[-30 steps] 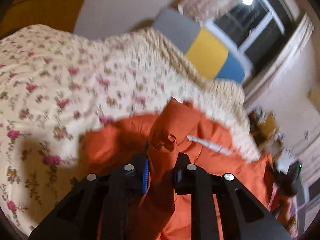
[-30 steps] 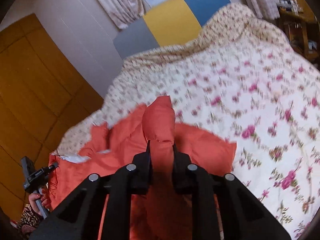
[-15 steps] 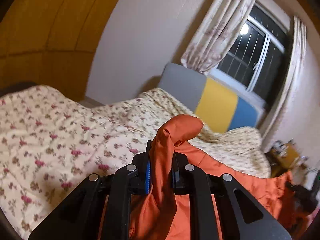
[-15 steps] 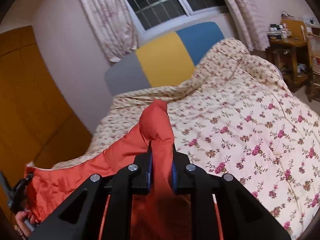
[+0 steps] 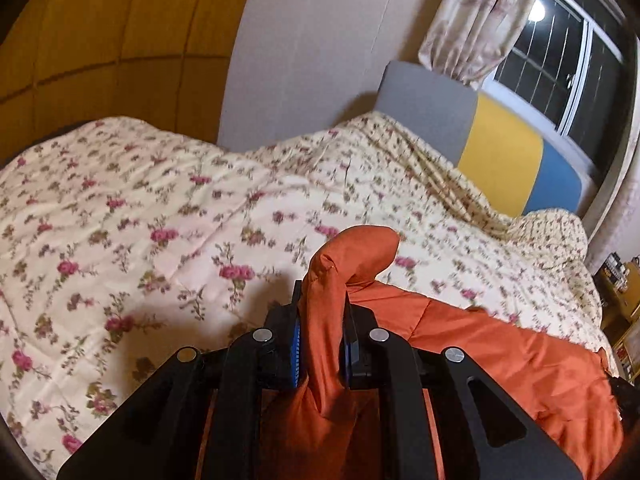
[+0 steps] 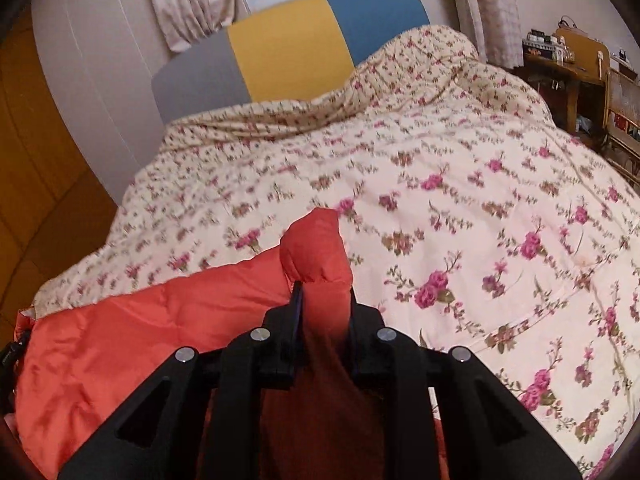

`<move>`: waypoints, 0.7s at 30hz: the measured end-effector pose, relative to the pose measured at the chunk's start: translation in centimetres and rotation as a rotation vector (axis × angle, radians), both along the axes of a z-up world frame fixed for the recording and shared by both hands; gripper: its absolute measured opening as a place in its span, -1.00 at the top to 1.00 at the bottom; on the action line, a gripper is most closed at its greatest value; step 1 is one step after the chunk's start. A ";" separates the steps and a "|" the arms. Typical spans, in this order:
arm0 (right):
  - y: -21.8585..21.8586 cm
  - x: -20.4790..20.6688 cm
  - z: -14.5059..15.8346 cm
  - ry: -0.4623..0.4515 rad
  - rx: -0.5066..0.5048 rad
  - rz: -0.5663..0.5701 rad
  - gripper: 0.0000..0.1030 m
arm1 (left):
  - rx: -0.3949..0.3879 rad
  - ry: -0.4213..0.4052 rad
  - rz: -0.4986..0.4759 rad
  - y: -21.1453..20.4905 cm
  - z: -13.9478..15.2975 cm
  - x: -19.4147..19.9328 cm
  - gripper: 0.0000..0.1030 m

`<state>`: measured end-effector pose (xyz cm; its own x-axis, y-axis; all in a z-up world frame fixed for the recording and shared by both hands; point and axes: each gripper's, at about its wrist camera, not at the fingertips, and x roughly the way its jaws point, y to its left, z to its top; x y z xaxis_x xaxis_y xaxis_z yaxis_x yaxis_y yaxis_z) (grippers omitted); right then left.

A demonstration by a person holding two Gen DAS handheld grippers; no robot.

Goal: Fold large clothes

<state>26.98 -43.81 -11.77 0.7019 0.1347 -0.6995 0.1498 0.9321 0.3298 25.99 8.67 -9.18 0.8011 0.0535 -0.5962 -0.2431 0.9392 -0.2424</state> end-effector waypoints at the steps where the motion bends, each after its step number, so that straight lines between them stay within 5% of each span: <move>1: -0.1 0.2 -0.4 0.012 0.006 -0.003 0.60 | -0.003 0.015 -0.001 0.0 -0.5 0.3 0.71; 9: -0.7 1.2 -3.0 0.086 0.062 -0.026 0.52 | -0.063 0.140 -0.017 0.2 -3.5 2.2 0.66; 19: 1.1 1.8 -3.2 0.115 -0.074 -0.036 0.48 | -0.092 0.189 -0.028 0.2 -4.6 3.0 0.66; 21: 1.2 1.8 -3.2 0.115 -0.087 -0.036 0.47 | -0.082 0.196 -0.020 0.1 -4.3 2.8 0.49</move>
<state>28.77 -42.57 -15.00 0.6195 0.0461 -0.7836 0.2158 0.9498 0.2265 28.82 8.81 -13.53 0.6698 -0.0161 -0.7424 -0.2747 0.9235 -0.2679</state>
